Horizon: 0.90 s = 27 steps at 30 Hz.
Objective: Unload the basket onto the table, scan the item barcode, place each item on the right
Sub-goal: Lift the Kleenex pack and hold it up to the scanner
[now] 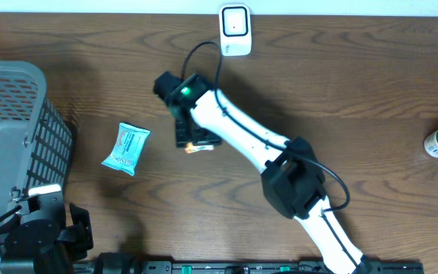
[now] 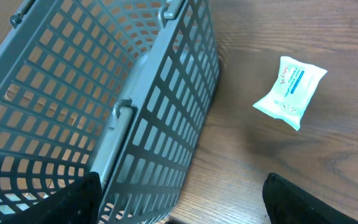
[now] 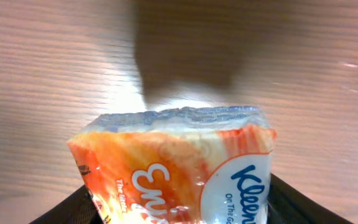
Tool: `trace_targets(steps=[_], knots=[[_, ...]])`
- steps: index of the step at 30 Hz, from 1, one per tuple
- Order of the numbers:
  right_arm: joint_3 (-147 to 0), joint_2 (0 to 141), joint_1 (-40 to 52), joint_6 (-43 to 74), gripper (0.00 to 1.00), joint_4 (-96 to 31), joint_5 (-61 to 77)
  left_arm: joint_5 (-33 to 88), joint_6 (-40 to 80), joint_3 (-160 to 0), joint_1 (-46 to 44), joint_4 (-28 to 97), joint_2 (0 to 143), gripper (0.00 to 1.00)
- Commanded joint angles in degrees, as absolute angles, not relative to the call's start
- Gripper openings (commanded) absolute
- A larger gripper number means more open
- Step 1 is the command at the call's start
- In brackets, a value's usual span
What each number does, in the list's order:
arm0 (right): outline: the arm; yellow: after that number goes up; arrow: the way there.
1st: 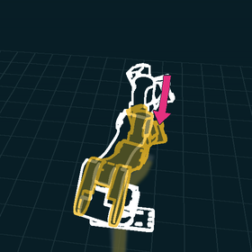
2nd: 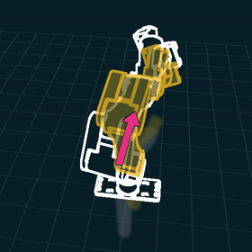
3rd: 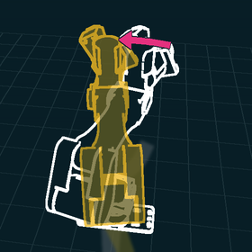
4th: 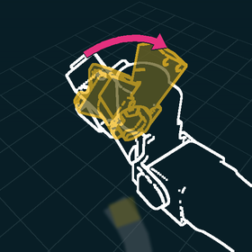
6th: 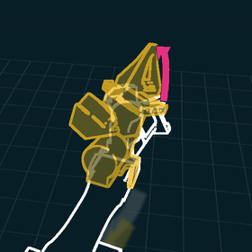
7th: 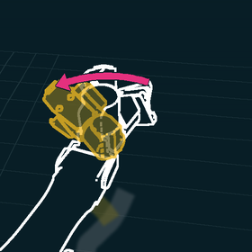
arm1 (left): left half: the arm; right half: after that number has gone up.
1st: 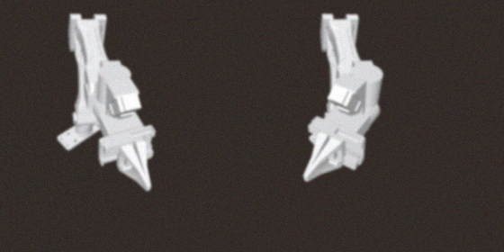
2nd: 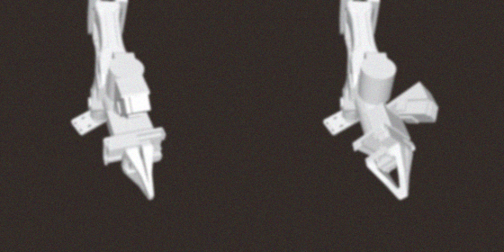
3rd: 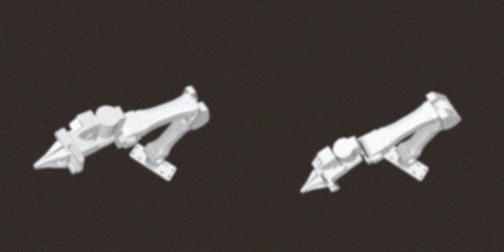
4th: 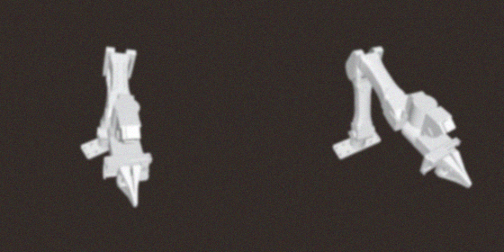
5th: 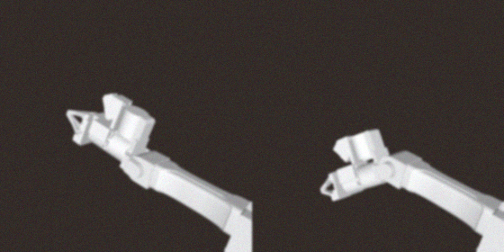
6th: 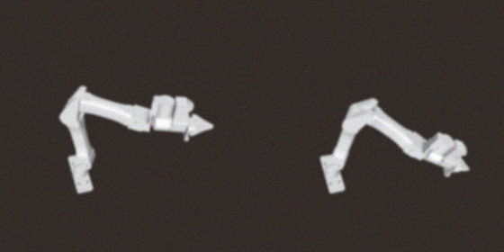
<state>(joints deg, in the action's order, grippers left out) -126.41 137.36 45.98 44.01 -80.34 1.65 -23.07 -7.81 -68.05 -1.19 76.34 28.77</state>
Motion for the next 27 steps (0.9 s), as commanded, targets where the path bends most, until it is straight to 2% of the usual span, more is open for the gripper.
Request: trace_targets(steps=[1,6,9,14,19,21,22,27], knots=[[-129.43,137.58,42.02,41.93,0.65,-86.26,4.47,-23.99,-8.54,-68.4,-1.21,76.31,28.56,0.83],[-129.43,137.58,36.42,34.22,0.59,-95.68,12.97,-23.99,-8.54,-68.4,-1.21,76.31,28.56,0.83],[-129.21,137.58,34.63,27.14,0.6,-97.51,17.96,-23.99,-8.54,-68.4,-1.21,76.31,28.56,0.83],[-129.21,137.58,33.82,25.58,0.63,-97.51,22.02,-23.99,-8.54,-68.4,-1.21,76.31,28.56,0.83],[-129.23,137.58,33.85,25.19,0.63,-96.55,17.43,-23.99,-8.54,-68.4,-1.21,76.31,28.56,0.83],[-130.06,137.58,33.76,25.21,0.51,-94.17,12.6,-23.99,-8.54,-68.4,-1.21,76.31,28.56,0.84],[-130.52,137.58,33.61,25.21,0.49,-93.54,11.73,-23.99,-8.54,-68.4,-1.21,76.31,28.56,0.83],[-139.06,137.58,32.12,25.17,0.52,-91.66,3.9,-23.99,-8.54,-68.4,-1.21,76.31,28.56,0.83]])
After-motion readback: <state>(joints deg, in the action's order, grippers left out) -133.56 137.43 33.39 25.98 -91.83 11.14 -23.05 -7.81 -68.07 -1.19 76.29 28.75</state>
